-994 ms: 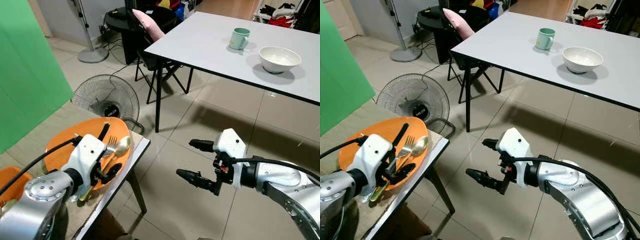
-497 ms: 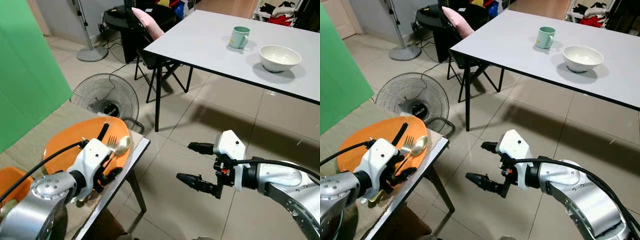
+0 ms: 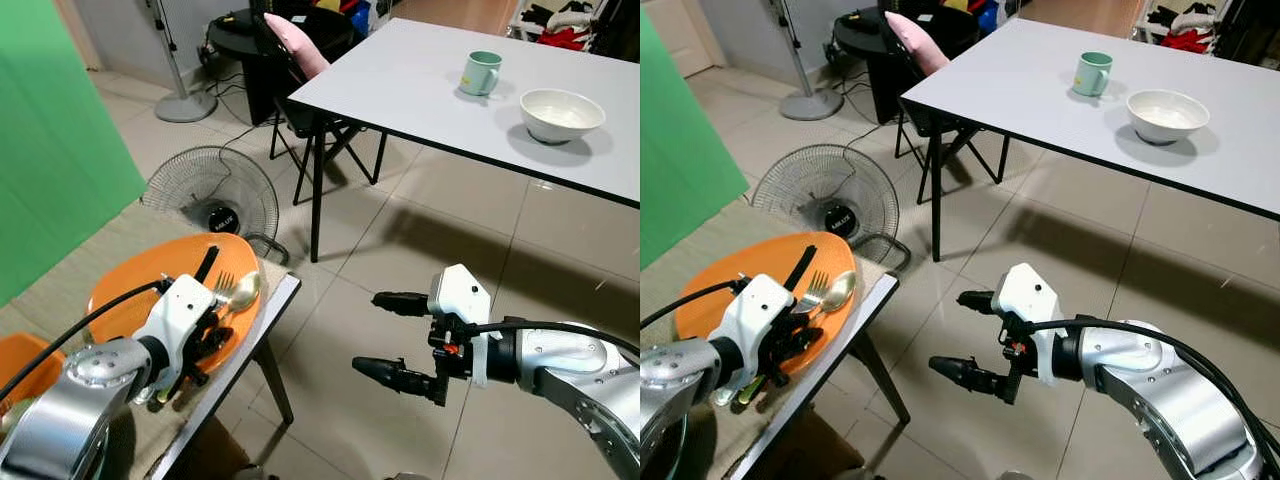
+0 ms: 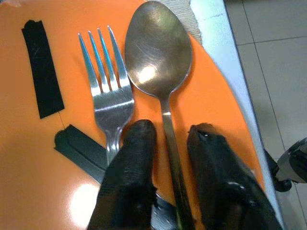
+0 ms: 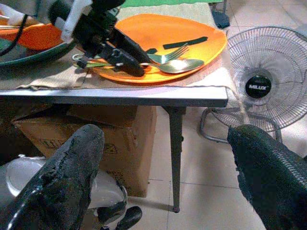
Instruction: Setting the table
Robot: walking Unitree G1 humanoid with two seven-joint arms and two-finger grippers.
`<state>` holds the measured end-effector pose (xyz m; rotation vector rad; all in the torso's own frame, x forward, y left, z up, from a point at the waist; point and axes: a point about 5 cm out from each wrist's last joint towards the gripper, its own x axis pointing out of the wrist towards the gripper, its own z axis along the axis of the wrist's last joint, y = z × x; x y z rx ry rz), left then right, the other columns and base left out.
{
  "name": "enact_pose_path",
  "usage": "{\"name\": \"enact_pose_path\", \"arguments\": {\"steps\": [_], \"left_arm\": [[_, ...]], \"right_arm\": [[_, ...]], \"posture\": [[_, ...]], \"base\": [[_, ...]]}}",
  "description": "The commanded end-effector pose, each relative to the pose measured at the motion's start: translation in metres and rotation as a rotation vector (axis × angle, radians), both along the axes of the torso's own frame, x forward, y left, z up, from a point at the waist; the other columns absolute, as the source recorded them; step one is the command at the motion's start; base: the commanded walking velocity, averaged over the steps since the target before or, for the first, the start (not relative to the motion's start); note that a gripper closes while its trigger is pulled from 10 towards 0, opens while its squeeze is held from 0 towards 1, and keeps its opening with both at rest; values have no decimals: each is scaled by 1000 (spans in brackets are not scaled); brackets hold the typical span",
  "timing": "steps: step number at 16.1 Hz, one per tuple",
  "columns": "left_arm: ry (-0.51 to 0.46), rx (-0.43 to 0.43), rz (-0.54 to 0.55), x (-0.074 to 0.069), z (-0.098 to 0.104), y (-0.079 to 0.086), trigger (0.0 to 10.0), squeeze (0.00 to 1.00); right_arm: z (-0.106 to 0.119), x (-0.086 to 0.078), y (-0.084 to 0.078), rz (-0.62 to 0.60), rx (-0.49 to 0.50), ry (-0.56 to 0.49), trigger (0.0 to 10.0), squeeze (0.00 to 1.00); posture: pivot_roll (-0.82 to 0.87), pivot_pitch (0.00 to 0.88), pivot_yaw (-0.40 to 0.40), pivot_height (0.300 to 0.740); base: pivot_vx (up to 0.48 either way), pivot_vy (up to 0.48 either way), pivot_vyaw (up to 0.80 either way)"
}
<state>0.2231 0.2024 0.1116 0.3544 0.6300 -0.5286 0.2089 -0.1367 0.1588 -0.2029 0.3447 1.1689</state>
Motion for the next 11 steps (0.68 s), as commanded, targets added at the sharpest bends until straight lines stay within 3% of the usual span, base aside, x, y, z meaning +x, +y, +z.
{"name": "enact_pose_path", "arguments": {"steps": [1, 6, 11], "left_arm": [[29, 27, -9, 1, -4, 4, 1647, 0], [87, 51, -21, 3, -8, 6, 0, 0], [77, 64, -14, 9, -4, 8, 0, 0]], "right_arm": [[4, -3, 2, 34, 0, -7, 10000, 0], [5, -2, 2, 37, -1, -10, 10000, 0], [5, 0, 2, 34, 1, -21, 10000, 0]], "posture": [[-69, 62, 49, 740], [-73, 56, 52, 740], [-71, 46, 54, 740]], "base": [[0, 0, 0], [0, 0, 0], [0, 0, 0]]}}
